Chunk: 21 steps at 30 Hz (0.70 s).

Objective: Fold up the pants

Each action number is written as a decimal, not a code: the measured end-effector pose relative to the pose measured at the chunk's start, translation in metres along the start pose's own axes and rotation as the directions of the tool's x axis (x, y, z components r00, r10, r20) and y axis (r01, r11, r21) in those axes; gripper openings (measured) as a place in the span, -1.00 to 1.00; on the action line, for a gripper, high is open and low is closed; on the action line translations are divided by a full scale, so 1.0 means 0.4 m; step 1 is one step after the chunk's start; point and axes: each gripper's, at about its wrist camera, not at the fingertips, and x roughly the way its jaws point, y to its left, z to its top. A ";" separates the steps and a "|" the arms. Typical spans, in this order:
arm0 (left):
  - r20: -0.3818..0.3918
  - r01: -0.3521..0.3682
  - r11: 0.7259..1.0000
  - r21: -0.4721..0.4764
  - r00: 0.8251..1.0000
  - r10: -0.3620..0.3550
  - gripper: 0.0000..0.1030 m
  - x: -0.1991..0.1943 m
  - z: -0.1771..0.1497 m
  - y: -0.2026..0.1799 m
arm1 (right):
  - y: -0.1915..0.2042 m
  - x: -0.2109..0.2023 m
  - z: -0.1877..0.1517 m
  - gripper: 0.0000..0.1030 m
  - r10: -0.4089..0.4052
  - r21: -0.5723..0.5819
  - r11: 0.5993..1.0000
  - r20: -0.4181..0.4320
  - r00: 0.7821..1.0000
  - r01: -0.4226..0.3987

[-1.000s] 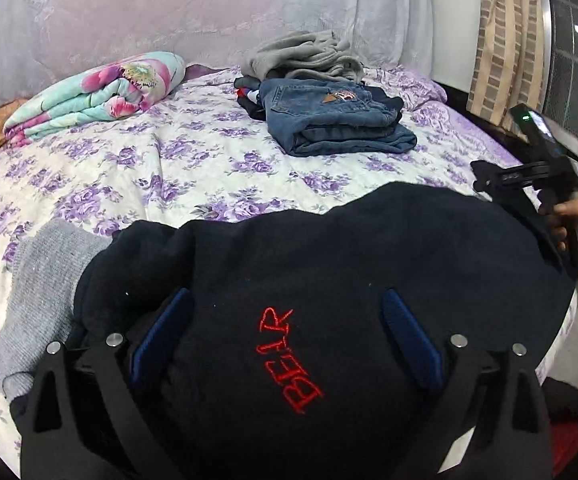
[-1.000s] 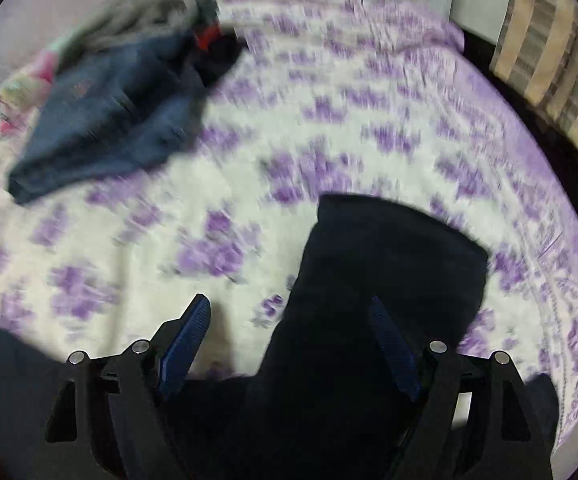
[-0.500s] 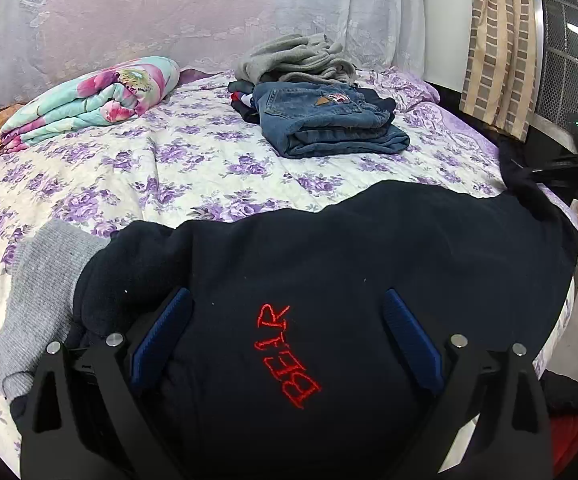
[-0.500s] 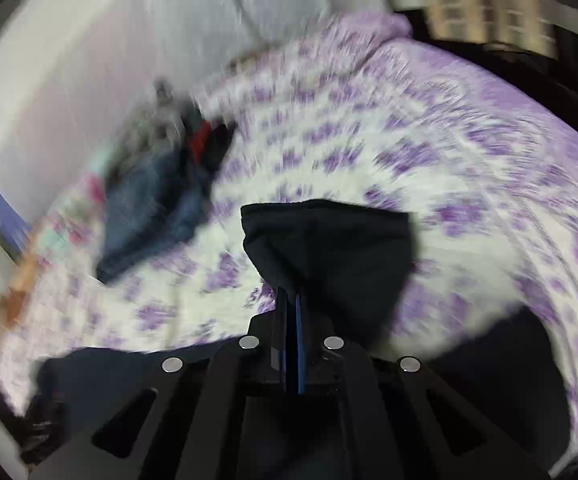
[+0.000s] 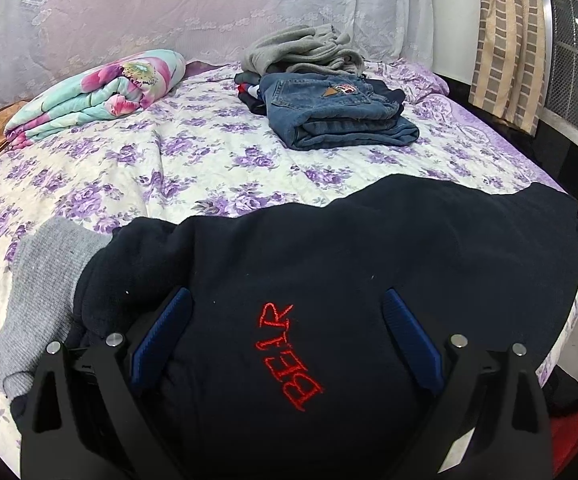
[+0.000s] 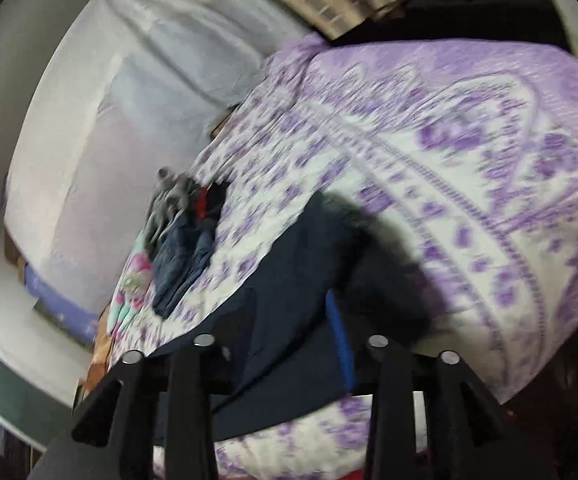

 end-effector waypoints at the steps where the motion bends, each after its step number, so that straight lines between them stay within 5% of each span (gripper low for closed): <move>1: -0.001 -0.001 1.000 -0.001 1.000 0.001 0.82 0.000 0.000 0.001 | 0.002 0.013 -0.005 -0.27 -0.002 0.010 1.000 -0.019 1.000 0.002; 8: -0.001 0.000 1.000 -0.004 1.000 0.000 0.82 0.000 0.003 0.002 | -0.008 0.114 -0.004 -0.10 -0.067 0.039 0.997 -0.094 0.993 0.071; 10: 0.007 0.011 1.000 -0.020 1.000 -0.011 0.82 -0.003 0.004 0.009 | -0.004 0.128 0.000 -0.50 -0.058 0.009 0.998 -0.090 0.994 0.059; 11: 0.014 0.019 0.999 -0.033 1.000 -0.018 0.82 -0.006 0.005 0.014 | 0.005 0.136 0.003 -0.92 -0.038 -0.013 0.999 -0.093 0.995 0.037; 17: 0.015 0.042 0.997 -0.058 0.999 -0.041 0.74 -0.013 0.013 0.034 | 0.058 -0.014 -0.004 -0.92 0.068 -0.083 0.994 -0.010 0.998 -0.069; 21: 0.003 0.044 0.999 -0.030 0.999 -0.044 0.74 -0.009 0.011 0.027 | -0.008 0.004 -0.046 -0.89 -0.048 -0.096 0.995 -0.087 0.995 0.040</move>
